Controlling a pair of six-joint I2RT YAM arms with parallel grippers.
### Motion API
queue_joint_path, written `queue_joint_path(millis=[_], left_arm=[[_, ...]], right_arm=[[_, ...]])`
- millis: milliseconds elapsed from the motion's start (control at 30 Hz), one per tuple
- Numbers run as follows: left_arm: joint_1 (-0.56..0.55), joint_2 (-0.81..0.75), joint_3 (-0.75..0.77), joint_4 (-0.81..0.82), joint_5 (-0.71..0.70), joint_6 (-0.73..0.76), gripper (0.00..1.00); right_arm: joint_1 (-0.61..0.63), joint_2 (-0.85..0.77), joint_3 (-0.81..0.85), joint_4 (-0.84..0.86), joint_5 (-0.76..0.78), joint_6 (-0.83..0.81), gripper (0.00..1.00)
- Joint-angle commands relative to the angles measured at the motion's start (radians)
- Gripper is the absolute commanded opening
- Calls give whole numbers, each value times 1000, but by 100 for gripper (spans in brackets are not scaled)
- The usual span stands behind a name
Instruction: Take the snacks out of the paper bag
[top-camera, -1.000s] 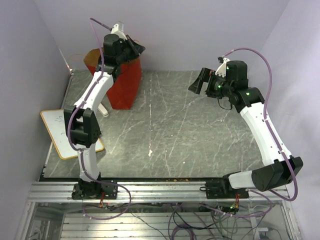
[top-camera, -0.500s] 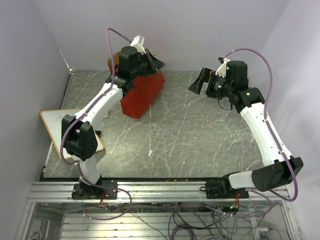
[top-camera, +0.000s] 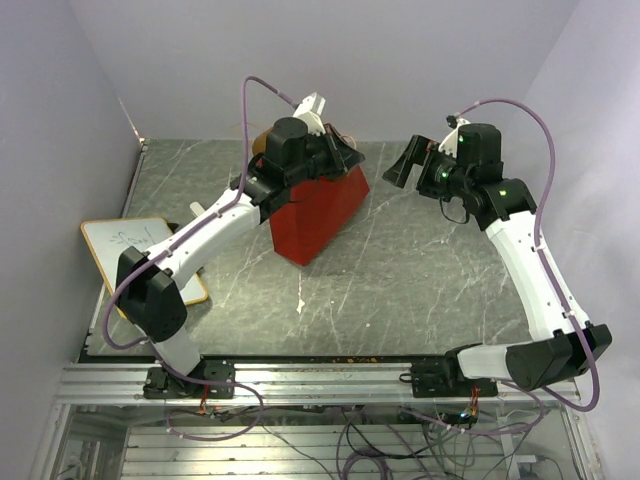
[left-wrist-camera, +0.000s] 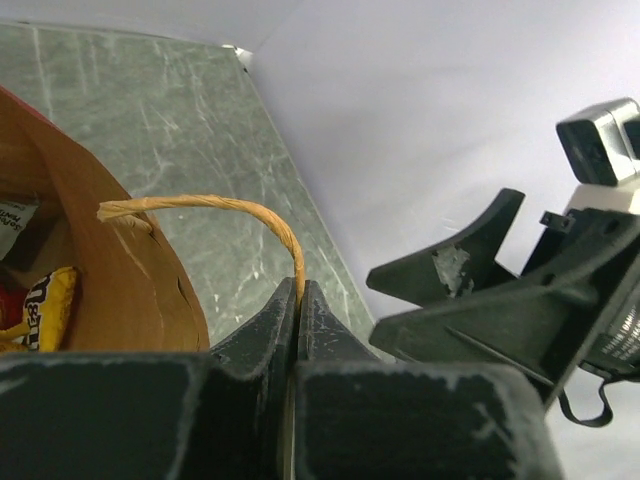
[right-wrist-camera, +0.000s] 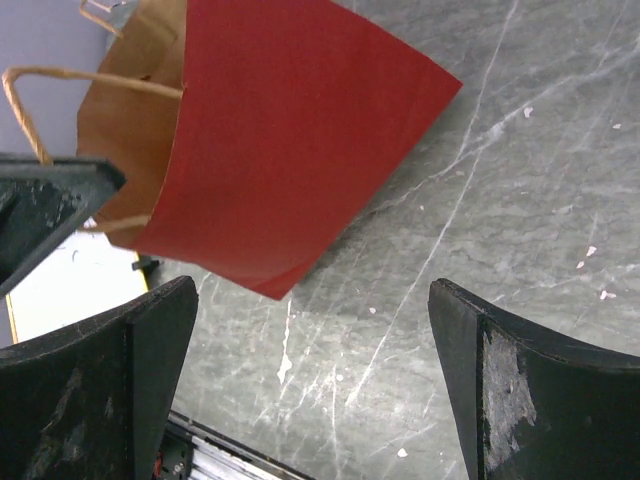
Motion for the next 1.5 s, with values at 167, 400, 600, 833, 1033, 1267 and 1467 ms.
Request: queue_joint_path(millis=[167, 400, 600, 833, 1033, 1267, 1467], left_arm=[[-108, -45, 5, 78, -30, -46, 7], [-195, -5, 55, 57, -33, -36, 7], [-215, 1, 79, 28, -20, -13, 7], [-213, -51, 117, -128, -42, 83, 45], [-188, -98, 177, -287, -71, 141, 65], [-12, -177, 224, -455, -49, 153, 74], [230, -196, 206, -577, -43, 122, 77]], right_arm=[[-9, -12, 40, -25, 22, 50, 100], [-21, -22, 59, -76, 91, 50, 100], [-29, -45, 63, -75, 131, 37, 100], [-29, -20, 105, -39, 98, 22, 100], [-30, 34, 179, -41, 74, 6, 100], [-29, 36, 141, -52, 5, 49, 100], [-29, 42, 123, -80, -107, 113, 100]])
